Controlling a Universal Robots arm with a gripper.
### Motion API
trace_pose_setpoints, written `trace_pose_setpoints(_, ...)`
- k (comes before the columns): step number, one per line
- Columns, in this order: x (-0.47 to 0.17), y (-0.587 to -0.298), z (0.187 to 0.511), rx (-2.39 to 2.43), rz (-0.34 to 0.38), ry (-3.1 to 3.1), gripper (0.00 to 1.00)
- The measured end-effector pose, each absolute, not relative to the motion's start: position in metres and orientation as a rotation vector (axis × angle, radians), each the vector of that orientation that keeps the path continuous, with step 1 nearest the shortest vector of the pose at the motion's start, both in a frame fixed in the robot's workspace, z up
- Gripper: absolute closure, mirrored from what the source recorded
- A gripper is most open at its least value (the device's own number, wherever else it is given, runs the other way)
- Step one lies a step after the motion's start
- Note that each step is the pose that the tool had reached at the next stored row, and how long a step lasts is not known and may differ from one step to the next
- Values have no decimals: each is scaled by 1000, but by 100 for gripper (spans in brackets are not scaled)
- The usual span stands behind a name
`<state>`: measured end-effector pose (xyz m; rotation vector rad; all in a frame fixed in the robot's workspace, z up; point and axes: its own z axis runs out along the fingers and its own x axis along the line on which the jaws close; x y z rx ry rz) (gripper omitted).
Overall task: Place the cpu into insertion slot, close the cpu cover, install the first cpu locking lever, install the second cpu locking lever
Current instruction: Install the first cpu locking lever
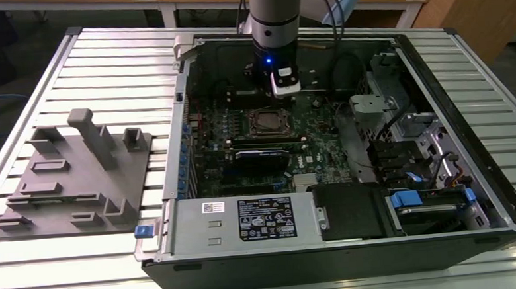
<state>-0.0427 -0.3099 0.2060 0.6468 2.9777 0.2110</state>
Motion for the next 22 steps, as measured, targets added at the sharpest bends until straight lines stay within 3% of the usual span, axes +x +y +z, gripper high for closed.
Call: trace_pose_setpoints(22,-49,-307,202,642,229,2960,90)
